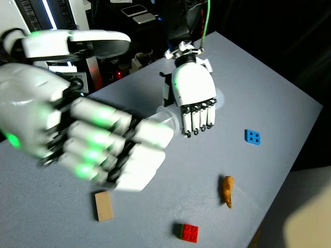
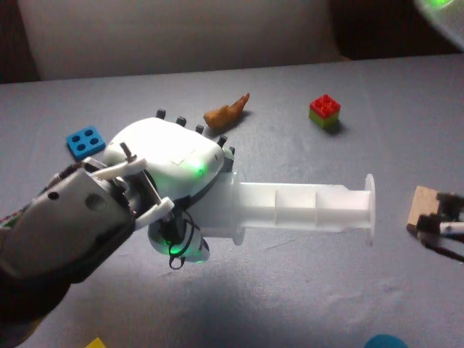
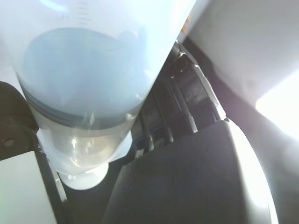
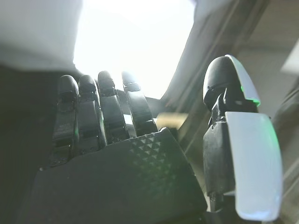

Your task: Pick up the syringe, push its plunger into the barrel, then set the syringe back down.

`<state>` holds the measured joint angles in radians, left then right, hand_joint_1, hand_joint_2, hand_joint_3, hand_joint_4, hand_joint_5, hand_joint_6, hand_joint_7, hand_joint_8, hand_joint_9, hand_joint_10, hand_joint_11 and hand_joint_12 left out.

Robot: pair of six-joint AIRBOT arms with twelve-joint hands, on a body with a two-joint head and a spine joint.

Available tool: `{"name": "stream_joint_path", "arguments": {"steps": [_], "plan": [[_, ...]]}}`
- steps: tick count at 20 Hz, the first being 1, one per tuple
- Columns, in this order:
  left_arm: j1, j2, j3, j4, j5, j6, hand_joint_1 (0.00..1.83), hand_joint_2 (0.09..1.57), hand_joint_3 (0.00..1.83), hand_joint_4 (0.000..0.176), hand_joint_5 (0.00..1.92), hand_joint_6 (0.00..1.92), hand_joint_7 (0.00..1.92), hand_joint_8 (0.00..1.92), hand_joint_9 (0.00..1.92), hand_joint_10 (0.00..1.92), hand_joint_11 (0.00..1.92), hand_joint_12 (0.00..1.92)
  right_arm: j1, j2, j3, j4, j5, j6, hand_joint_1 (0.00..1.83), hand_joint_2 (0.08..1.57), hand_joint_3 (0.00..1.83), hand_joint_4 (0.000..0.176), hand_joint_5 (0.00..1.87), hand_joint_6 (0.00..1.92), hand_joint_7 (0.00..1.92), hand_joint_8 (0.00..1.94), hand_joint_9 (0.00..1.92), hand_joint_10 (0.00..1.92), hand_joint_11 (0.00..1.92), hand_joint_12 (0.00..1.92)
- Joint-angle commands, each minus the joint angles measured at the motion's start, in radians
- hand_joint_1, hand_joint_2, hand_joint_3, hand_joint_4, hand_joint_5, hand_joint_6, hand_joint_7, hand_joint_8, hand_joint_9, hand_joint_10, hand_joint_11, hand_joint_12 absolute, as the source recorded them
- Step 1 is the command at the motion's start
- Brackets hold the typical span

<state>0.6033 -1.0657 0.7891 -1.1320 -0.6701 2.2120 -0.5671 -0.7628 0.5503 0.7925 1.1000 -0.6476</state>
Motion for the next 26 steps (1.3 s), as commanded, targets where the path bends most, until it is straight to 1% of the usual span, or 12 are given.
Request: {"name": "stream_joint_path", "arguments": {"steps": [1,2,5,8,9,10,12,15,18,20,22,26], "plan": [[-0.013,0.003,0.002,0.067,-0.032,0.001,1.49,1.14,0.0,0.0,0.88,1.04,0.79,1.21,0.88,1.17,0.75,1.59,0.0,0.002,-0.015,-0.056,0.136,0.023,0.0,1.13,0.0,0.027,0.06,0.0,0.06,0.01,0.05,0.01,0.0,0.31],[-0.012,0.006,0.006,0.067,-0.007,0.014,1.49,1.14,0.0,0.0,0.89,1.03,0.78,1.22,0.88,1.18,0.74,1.6,-0.013,0.002,-0.032,-0.036,0.156,0.029,0.0,1.13,0.0,0.028,0.09,0.01,0.08,0.01,0.08,0.01,0.0,0.38],[-0.009,0.013,0.024,0.066,0.06,0.047,1.49,1.14,0.0,0.0,0.87,1.08,0.78,1.22,0.89,1.17,0.75,1.58,-0.034,0.018,-0.089,0.069,0.139,0.032,0.0,1.13,0.0,0.034,0.07,0.0,0.06,0.0,0.06,0.0,0.0,0.32],[-0.007,0.014,0.038,0.064,0.09,0.06,1.49,1.17,0.0,0.0,0.86,1.1,0.73,1.29,0.84,1.26,0.66,1.64,-0.039,0.018,-0.119,0.158,0.108,0.038,0.02,1.13,0.0,0.028,0.05,0.0,0.05,0.0,0.06,0.0,0.0,0.24],[-0.01,0.014,0.043,0.043,0.099,0.093,1.49,1.16,0.0,0.0,0.9,1.03,0.75,1.27,0.86,1.24,0.68,1.62,-0.051,0.011,-0.124,0.176,0.108,0.042,0.02,1.13,0.0,0.032,0.06,0.0,0.05,0.0,0.06,0.0,0.0,0.26],[-0.021,0.014,0.047,-0.014,0.115,0.182,1.49,1.16,0.0,0.0,0.92,1.0,0.76,1.27,0.87,1.25,0.65,1.62,-0.068,-0.001,-0.124,0.177,0.121,0.042,0.02,1.13,0.0,0.033,0.06,0.0,0.06,0.0,0.06,0.0,0.0,0.27],[-0.026,0.014,0.057,-0.022,0.129,0.208,1.49,1.15,0.0,0.0,0.91,0.99,0.78,1.26,0.86,1.25,0.66,1.63,-0.103,-0.029,-0.124,0.178,0.16,0.032,0.03,1.12,0.0,0.037,0.07,0.0,0.07,0.0,0.07,0.0,0.0,0.24],[-0.047,0.014,0.061,-0.13,0.119,0.334,1.49,1.15,0.0,0.0,0.9,1.0,0.8,1.23,0.87,1.25,0.65,1.63,-0.154,-0.083,-0.124,0.178,0.219,0.009,0.01,1.12,0.0,0.037,0.07,0.0,0.08,0.0,0.08,0.0,0.0,0.25],[-0.072,0.014,0.07,-0.199,0.105,0.382,1.49,1.14,0.0,0.0,0.9,1.03,0.81,1.19,0.88,1.21,0.69,1.61,-0.206,-0.145,-0.125,0.183,0.274,-0.003,0.01,1.13,0.0,0.034,0.07,0.0,0.08,0.0,0.07,0.0,0.0,0.3],[-0.097,0.014,0.074,-0.279,0.099,0.462,1.49,1.14,0.0,0.0,0.89,1.05,0.83,1.18,0.89,1.19,0.68,1.6,-0.211,-0.177,-0.131,0.228,0.276,-0.004,0.0,1.14,0.0,0.037,0.06,0.0,0.06,0.0,0.07,0.0,0.0,0.28],[-0.118,0.013,0.079,-0.327,0.093,0.481,1.49,1.15,0.0,0.0,0.88,1.04,0.81,1.23,0.87,1.18,0.7,1.61,-0.205,-0.207,-0.134,0.263,0.278,-0.004,0.0,1.14,0.0,0.034,0.06,0.01,0.06,0.01,0.06,0.01,0.0,0.22],[-0.153,0.016,0.081,-0.348,0.096,0.481,1.49,1.14,0.0,0.0,0.86,1.07,0.84,1.19,0.9,1.16,0.7,1.6,-0.183,-0.237,-0.134,0.268,0.279,-0.003,0.0,1.14,0.0,0.034,0.05,0.0,0.05,0.0,0.04,0.0,0.0,0.27]]}}
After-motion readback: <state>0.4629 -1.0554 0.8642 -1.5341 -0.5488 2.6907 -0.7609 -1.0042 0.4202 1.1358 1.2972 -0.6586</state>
